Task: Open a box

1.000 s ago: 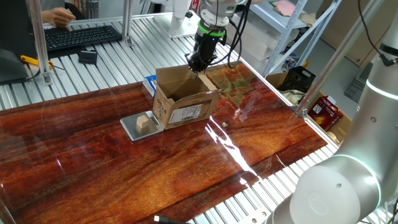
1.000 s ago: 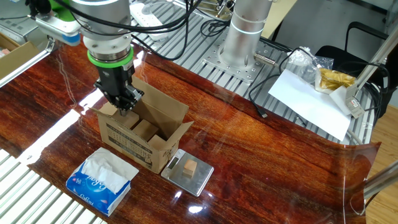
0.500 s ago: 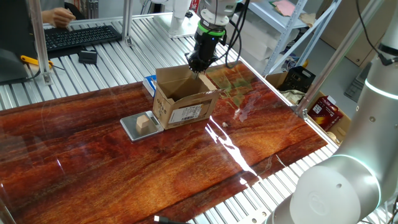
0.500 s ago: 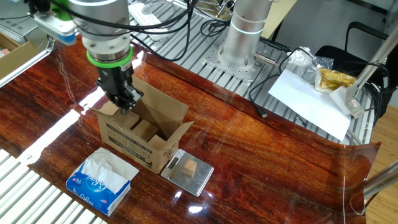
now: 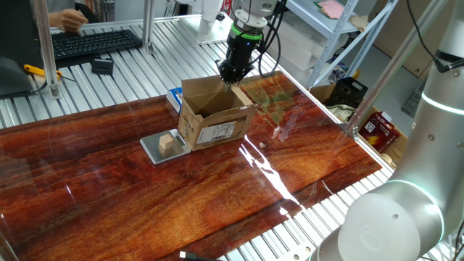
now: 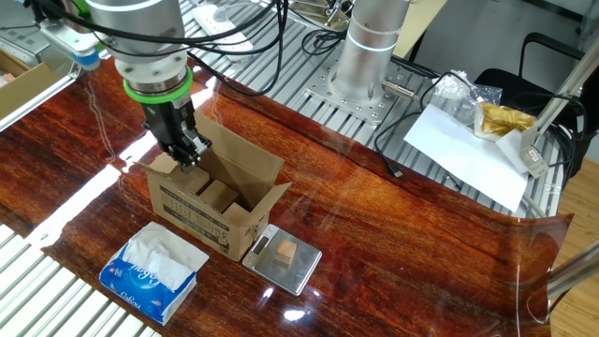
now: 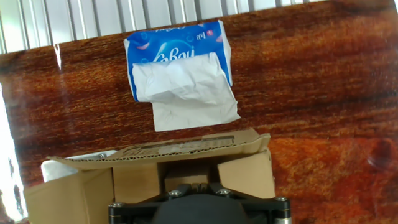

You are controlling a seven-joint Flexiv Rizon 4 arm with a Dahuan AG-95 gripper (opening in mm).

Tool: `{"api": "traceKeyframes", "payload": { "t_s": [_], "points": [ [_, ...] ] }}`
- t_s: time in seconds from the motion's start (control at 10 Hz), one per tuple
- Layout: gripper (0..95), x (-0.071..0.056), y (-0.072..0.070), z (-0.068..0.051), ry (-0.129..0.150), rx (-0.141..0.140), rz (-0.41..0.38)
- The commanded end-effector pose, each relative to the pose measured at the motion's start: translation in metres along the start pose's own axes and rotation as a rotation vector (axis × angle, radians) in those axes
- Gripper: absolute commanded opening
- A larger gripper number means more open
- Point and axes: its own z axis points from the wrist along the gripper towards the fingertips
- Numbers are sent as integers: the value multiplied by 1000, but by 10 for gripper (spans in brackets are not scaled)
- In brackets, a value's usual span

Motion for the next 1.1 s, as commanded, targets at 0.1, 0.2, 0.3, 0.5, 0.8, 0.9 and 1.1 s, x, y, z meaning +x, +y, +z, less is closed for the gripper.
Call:
{"api": "traceKeyframes", "payload": {
  "t_s": [0.1, 0.2, 0.3, 0.5, 0.8, 0.9, 1.1],
  "points": [
    [0, 1, 0, 0, -8, 17, -2],
    [0, 1, 0, 0, -11, 31, -1],
    [0, 1, 0, 0, -11, 23, 14],
    [0, 1, 0, 0, -9, 25, 22],
    [0, 5, 0, 5, -14, 32, 25],
    [0, 5, 1, 6, -12, 33, 24],
    [0, 6, 0, 9, -12, 32, 30]
  ]
}}
